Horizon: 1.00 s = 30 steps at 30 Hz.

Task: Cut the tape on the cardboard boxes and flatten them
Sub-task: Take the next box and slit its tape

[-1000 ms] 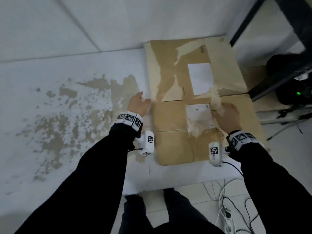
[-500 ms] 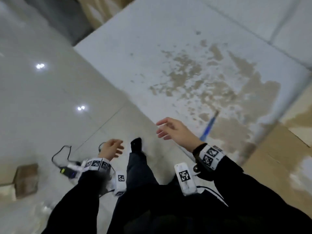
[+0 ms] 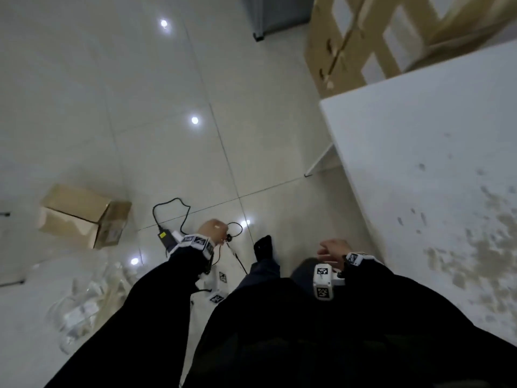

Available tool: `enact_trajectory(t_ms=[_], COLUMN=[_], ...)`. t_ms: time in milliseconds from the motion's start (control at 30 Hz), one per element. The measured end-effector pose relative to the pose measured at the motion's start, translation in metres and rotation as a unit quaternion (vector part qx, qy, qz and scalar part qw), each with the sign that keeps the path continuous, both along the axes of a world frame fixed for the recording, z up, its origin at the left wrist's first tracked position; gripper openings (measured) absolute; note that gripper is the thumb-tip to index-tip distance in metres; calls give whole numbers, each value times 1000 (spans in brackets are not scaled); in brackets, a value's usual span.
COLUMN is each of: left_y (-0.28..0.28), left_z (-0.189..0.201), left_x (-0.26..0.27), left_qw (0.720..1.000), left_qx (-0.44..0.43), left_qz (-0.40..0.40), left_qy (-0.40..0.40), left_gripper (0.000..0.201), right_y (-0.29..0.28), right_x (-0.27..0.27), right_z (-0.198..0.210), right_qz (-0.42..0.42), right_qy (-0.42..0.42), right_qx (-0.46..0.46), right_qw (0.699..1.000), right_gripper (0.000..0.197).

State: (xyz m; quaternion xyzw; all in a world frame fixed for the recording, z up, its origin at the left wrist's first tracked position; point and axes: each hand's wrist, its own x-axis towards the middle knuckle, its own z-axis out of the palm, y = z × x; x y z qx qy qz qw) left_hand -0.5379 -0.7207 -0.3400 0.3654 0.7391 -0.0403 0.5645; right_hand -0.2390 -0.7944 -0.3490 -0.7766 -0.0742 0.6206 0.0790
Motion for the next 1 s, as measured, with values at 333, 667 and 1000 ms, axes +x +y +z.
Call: enact_trajectory(t_ms=[333,667,1000], left_y=[201,445,709], left_z=[-1,20,29], left_x=[22,9,172], left_qw=[997,997,979], left_qx=[34,24,89], left_qz=[31,71,-184], left_qy=[-57,-3,-17], left_gripper=[9,17,19], right_y=[225,485,570], right_x=[-45,-27,95], right_z=[-7,86,91], right_qz=[-10,45,-177], right_qy=[63,39,-39], right_qx=[38,268,258], right_qw=[997,961,949], right_gripper=[20,9,19])
